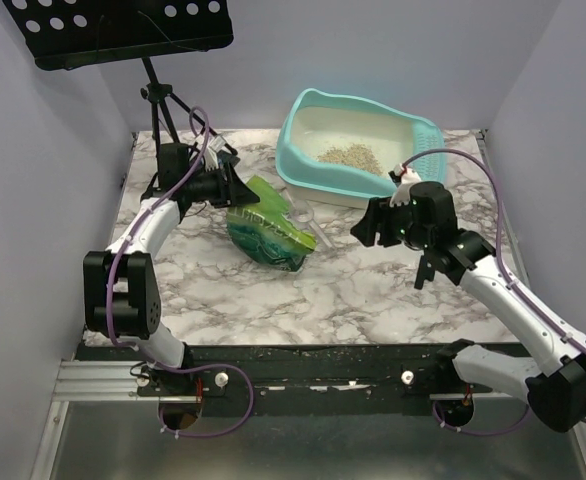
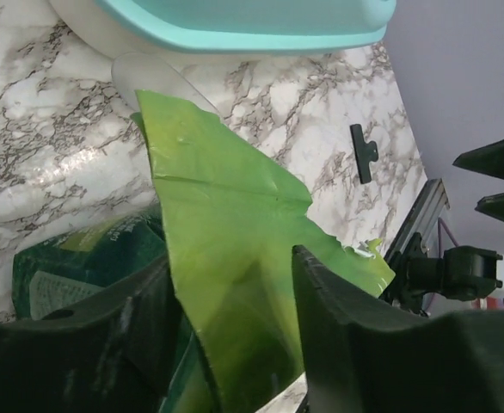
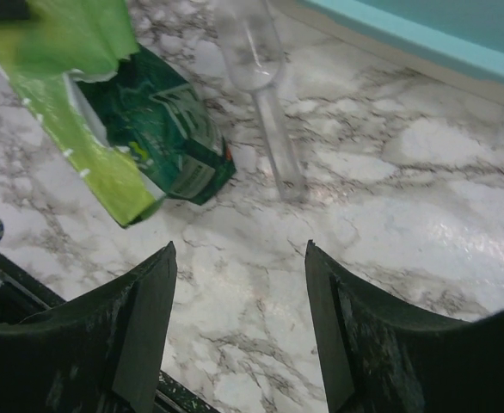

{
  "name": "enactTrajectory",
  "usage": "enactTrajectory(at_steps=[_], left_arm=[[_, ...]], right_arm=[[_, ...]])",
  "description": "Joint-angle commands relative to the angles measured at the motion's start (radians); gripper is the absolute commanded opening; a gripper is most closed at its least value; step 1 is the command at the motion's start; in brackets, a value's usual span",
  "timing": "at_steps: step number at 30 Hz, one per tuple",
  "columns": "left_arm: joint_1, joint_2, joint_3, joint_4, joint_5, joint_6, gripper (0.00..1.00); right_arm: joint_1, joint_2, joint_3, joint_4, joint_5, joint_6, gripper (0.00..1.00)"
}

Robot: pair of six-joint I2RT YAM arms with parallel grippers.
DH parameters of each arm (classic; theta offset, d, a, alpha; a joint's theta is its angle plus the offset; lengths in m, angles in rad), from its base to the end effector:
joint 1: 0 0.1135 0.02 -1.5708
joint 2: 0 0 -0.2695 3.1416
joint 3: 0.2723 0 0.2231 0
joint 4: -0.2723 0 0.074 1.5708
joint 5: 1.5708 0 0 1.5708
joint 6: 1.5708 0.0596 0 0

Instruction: Fill the litter box with clean litter

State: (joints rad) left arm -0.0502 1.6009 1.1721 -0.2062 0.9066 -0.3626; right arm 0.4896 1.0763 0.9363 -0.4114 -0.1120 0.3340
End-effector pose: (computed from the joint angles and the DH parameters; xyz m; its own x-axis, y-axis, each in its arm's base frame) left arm 0.3349 -0.0638 0.2824 -0.7895 -0.1793 -0.5871 0.4107 0.5564 -0.7223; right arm 0.1970 0.1125 0.3104 -0.6175 0.0401 -0.7855 -0.3693 0.8670 0.3346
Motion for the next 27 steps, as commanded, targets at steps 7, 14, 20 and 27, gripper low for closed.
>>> enactTrajectory(at_steps=[7,14,20,27], left_arm=[[0.067,-0.061,-0.150,0.452,0.216,-0.195,0.34],[0.111,-0.015,-0.344,1.334,0.290,-0.749,0.08],[0.122,0.154,-0.327,1.897,0.318,-1.150,0.00],[0.115,0.145,-0.328,1.895,0.313,-1.156,0.00]], right_arm=[[0.020,0.171,0.136,0.256,-0.342,-0.122,0.68],[0.020,0.330,0.174,0.390,-0.511,-0.231,0.74],[0.020,0.444,0.240,0.465,-0.659,-0.228,0.77],[0.020,0.565,0.326,0.514,-0.764,-0.214,0.76]])
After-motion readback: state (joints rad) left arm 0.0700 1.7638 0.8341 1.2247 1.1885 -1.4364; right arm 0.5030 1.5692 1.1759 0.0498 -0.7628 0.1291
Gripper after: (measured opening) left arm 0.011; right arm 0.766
